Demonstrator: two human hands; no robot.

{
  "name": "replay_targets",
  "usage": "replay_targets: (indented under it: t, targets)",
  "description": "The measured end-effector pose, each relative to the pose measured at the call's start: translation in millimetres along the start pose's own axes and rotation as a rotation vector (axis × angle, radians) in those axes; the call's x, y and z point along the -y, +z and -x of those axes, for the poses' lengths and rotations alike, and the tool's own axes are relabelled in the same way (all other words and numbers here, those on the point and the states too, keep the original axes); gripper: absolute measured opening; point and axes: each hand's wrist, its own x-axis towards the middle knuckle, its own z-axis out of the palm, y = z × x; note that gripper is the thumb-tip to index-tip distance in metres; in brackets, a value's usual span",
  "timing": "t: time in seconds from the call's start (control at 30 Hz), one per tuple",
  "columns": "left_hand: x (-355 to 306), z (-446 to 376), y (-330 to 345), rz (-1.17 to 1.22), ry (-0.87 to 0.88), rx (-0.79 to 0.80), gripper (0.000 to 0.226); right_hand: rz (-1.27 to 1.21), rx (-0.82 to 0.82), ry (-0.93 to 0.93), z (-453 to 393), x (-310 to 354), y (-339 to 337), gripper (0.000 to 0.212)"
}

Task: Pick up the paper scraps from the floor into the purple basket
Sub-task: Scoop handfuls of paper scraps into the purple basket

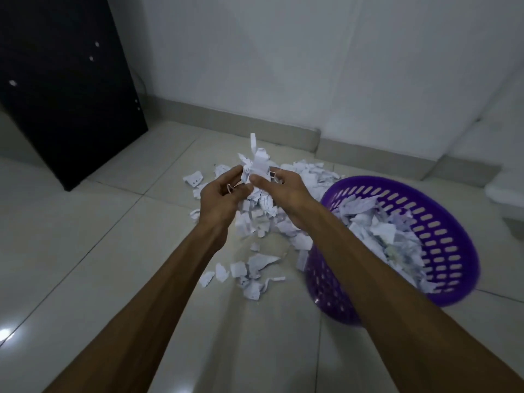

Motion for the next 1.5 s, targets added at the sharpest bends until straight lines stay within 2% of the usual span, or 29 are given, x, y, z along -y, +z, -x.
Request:
replay_targets:
  t: [0.2, 0.3, 0.4, 0.53, 0.63, 0.7, 0.8, 0.93, 1.03, 1.13, 1.27, 1.5]
  targets:
    - [-34.2, 7.2, 63.2, 0.108, 0.012, 0.062, 0.049, 0.096, 0.018, 0.032, 15.0, 58.9, -71.6, 0.029]
    - [-45.5, 19.1, 99.2, 0.131, 0.006, 0.079, 0.046, 0.099, 0.018, 0.091, 22.9, 69.3, -107.8, 0.018]
    - [-44.5, 35.7, 132.1, 0.093, -0.038, 0.129, 0.044, 0.125, -0.001, 0.141, 30.0, 57.3, -142.0, 0.038]
    - [-24.4, 56.2, 150.5, -0.178, 0.022, 0.248, 0.037, 0.189, 0.037, 0.227, 45.9, 31.6, -173.4, 0.053]
    - [-15.8, 61.0, 148.7, -0.297, 0.0, 0.384, 0.033, 0.512, 0.122, 0.27, 56.0, 32.0, -195.5, 0.058]
    - [-16.0, 60.0, 148.2, -0.356, -0.031, 0.435, 0.035, 0.616, 0.175, 0.311, 60.5, 35.3, -209.1, 0.067]
    - [-22.8, 58.3, 150.1, -0.326, -0.106, 0.507, 0.035, 0.579, 0.161, 0.341, 68.9, 39.3, -222.3, 0.065]
    - [-27.0, 54.8, 150.8, -0.189, -0.227, 0.504, 0.034, 0.566, 0.083, 0.289, 77.6, 45.3, -241.0, 0.04]
    - [-25.8, 53.9, 150.7, -0.13, -0.273, 0.48, 0.033, 0.415, -0.037, 0.196, 81.6, 47.6, -248.1, 0.039]
    - [-24.6, 54.6, 151.7, -0.116, -0.309, 0.45, 0.032, 0.245, -0.003, 0.159, 84.0, 45.6, -239.4, 0.038]
    - [-23.6, 58.5, 153.0, -0.116, -0.382, 0.474, 0.032, 0.089, 0.104, 0.292, 78.6, 32.4, -213.2, 0.039]
    - [-26.8, 65.0, 165.6, -0.199, -0.493, 0.559, 0.048, 0.092, 0.094, 0.489, 75.1, -5.5, -200.7, 0.061]
